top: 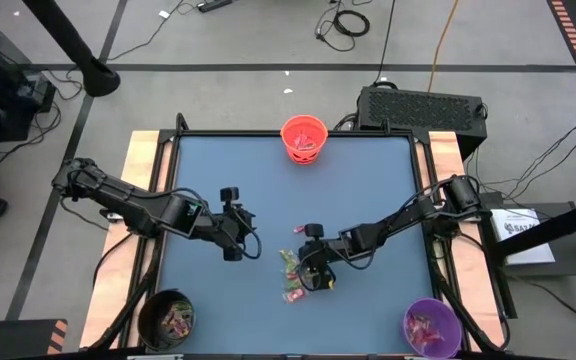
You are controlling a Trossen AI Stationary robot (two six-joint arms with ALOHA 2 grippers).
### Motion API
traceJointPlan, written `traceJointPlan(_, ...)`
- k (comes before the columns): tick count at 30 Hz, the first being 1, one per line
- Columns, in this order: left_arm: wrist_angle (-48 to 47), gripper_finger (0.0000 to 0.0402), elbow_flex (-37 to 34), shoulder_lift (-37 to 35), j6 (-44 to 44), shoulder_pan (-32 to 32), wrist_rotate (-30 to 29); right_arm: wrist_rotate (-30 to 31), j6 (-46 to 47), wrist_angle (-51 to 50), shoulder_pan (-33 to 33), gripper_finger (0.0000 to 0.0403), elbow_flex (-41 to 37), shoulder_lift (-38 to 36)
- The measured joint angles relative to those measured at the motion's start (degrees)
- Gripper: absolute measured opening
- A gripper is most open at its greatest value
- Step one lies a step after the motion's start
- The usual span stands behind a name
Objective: Sort candy by brand, put in halloween buckets
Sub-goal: Put the small green gummy into the purple bucket
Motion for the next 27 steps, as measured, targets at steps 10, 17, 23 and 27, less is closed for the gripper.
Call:
traceJointPlan(10,0.0,0.0152,0.0,0.0,0.0,0.0,0.0,-0.2,-1.4,0.1,-0.2,0.0006,0.0,0.0)
traceJointPlan(17,-0.2,0.0152,0.0,0.0,0.1,0.0,0.0,0.2,-1.6,-1.2,0.5,0.0001,0.0,-4.4)
traceJointPlan(23,-0.2,0.0152,0.0,0.0,0.0,0.0,0.0,6.1,-1.6,-3.3,3.2,0.0000,0.0,-13.4)
traceJointPlan(27,-0.1,0.0152,0.0,0.0,-0.4,0.0,0.0,10.9,-1.6,-8.2,5.8,0.0000,0.0,-20.8)
